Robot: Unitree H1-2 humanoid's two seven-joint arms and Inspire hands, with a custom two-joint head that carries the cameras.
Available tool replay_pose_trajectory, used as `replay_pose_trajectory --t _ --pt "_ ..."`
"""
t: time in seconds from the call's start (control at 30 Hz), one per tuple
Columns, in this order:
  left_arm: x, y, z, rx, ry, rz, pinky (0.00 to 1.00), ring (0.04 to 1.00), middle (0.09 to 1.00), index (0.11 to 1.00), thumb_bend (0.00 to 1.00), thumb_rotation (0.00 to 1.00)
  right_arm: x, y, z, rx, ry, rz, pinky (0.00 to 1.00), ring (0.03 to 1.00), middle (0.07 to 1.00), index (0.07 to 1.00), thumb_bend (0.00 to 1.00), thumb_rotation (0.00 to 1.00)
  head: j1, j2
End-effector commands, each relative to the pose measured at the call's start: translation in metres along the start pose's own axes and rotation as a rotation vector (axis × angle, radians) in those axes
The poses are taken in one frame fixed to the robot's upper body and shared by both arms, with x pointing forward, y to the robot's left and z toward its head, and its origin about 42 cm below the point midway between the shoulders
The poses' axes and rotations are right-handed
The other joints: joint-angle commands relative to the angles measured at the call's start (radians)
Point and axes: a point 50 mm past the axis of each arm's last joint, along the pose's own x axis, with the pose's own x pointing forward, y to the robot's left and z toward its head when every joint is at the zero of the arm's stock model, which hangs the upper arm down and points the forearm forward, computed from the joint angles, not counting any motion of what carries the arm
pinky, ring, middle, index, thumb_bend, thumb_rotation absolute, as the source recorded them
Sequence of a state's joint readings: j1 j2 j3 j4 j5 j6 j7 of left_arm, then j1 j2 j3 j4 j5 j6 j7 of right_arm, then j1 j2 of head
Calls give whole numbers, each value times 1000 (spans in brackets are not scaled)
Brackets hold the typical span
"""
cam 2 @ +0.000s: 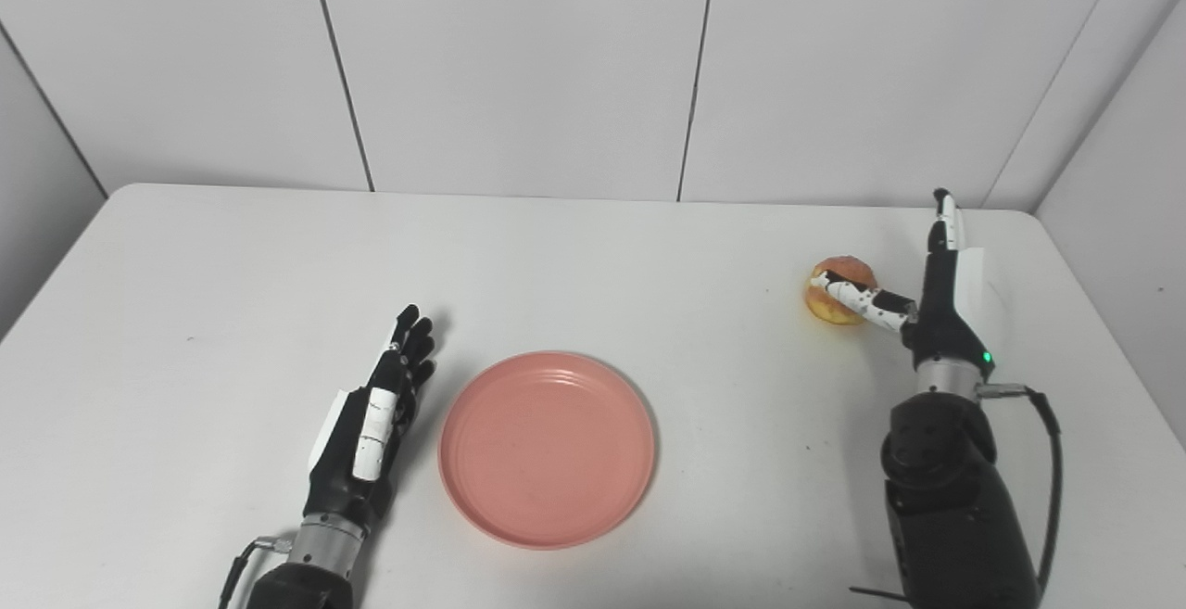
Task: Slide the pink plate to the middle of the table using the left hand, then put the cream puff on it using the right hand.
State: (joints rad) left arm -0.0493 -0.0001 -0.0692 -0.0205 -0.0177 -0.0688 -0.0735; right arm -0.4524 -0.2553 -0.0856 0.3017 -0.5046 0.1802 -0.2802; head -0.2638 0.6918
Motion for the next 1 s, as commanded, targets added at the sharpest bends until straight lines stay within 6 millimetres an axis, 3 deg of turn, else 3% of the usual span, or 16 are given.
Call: replay_pose_trajectory --t 0.0,0.3,0.57,0.77,0.8,0.83,0.87,0.93,0.97 --pt "-11 -1 -10 -18 42 -4 1000 1000 1000 1000 777 1000 18 -14 14 -25 -63 -35 806 894 943 941 764 281 0 2" --pt "-12 0 -13 -22 33 -2 1000 1000 1000 1000 780 1000 26 -4 5 -61 -13 65 812 910 946 947 779 321 2 7" --pt "-14 -1 -10 -32 24 0 1000 1000 1000 1000 781 1000 32 2 1 -41 9 95 757 862 921 918 792 261 -2 15" --pt "-14 -1 -10 -23 28 -11 1000 1000 1000 1000 796 1000 38 8 2 -74 13 107 706 817 866 866 722 197 -2 15" --pt "-15 -1 -8 -20 28 -9 1000 1000 1000 1000 796 1000 39 9 2 -75 11 105 602 730 794 854 696 166 8 21" --pt "-15 -2 -7 -22 31 -5 1000 1000 1000 1000 796 1000 40 11 2 -78 5 102 474 596 645 845 627 85 8 21" --pt "-15 -1 -6 -19 33 -2 1000 1000 1000 1000 794 1000 42 12 2 -83 1 98 412 540 542 797 573 27 8 23" --pt "-14 -1 -6 -19 38 -3 1000 1000 1000 1000 793 1000 43 13 2 -96 0 92 420 550 509 763 554 8 7 22" --pt "-14 -2 -6 -20 35 -3 1000 1000 1000 1000 792 1000 43 14 2 -103 1 90 328 442 493 730 545 3 10 24"
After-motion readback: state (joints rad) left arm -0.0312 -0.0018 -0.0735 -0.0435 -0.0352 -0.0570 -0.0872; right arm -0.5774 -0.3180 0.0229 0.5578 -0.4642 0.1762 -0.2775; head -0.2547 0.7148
